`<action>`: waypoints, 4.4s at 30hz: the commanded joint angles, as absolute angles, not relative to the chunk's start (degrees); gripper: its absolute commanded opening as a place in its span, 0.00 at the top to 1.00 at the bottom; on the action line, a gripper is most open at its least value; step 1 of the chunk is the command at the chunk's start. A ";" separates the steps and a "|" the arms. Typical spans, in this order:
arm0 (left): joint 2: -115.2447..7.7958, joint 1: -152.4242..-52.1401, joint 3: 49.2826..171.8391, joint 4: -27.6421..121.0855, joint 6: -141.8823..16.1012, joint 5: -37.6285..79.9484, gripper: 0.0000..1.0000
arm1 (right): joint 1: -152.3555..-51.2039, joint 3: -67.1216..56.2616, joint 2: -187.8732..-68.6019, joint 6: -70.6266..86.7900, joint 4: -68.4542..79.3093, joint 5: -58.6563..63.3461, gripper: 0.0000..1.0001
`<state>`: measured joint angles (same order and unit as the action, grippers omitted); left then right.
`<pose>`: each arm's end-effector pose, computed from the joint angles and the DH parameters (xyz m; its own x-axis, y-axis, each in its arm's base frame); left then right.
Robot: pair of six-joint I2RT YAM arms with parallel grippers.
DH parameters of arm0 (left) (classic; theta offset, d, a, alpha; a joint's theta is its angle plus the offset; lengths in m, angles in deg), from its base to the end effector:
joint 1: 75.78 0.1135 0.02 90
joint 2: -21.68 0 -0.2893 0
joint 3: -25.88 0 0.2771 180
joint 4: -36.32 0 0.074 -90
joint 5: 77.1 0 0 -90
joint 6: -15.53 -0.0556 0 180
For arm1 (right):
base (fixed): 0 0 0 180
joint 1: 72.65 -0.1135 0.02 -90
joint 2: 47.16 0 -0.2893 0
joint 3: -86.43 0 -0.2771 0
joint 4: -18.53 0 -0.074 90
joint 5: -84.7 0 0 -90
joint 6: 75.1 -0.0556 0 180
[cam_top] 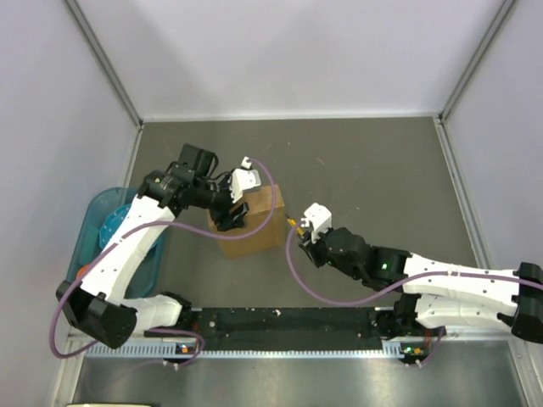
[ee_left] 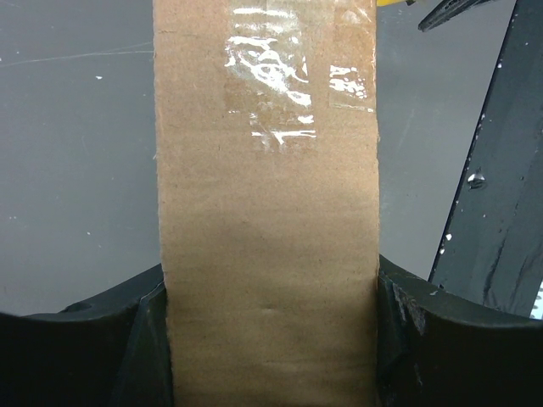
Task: Unpack the express box
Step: Cut the express box at the center of the board.
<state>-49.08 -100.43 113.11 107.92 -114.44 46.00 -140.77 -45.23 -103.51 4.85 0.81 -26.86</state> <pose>0.2230 -0.1358 0.3663 -0.1647 0.6677 -0.7260 0.9643 0.2639 0.0239 0.1111 0.2219 0.2611 -0.2884 -0.2826 -0.9149 -0.7001 0.7141 0.0001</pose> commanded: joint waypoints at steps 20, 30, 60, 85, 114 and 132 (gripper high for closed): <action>-47.75 -101.10 109.23 109.56 -111.91 45.59 0.96 | -141.12 -41.60 -100.42 6.19 -0.13 -28.06 1.00; -46.96 -101.53 108.71 109.82 -112.35 45.51 0.95 | -141.12 -40.11 -102.61 7.16 0.75 -27.54 1.00; -46.26 -103.64 107.91 110.88 -114.28 45.59 0.96 | -139.45 -33.78 -106.48 10.41 -1.53 -25.60 1.00; -47.22 -107.69 107.83 112.81 -115.87 44.89 0.96 | -139.45 -24.11 -107.54 14.54 -1.10 -25.60 1.00; -47.58 -109.01 108.00 113.34 -116.31 44.28 0.96 | -137.60 -27.96 -110.26 11.12 5.58 -24.81 1.00; -49.77 -108.92 111.25 110.26 -112.00 41.29 0.94 | -135.58 -35.98 -107.11 6.11 2.07 -24.54 1.00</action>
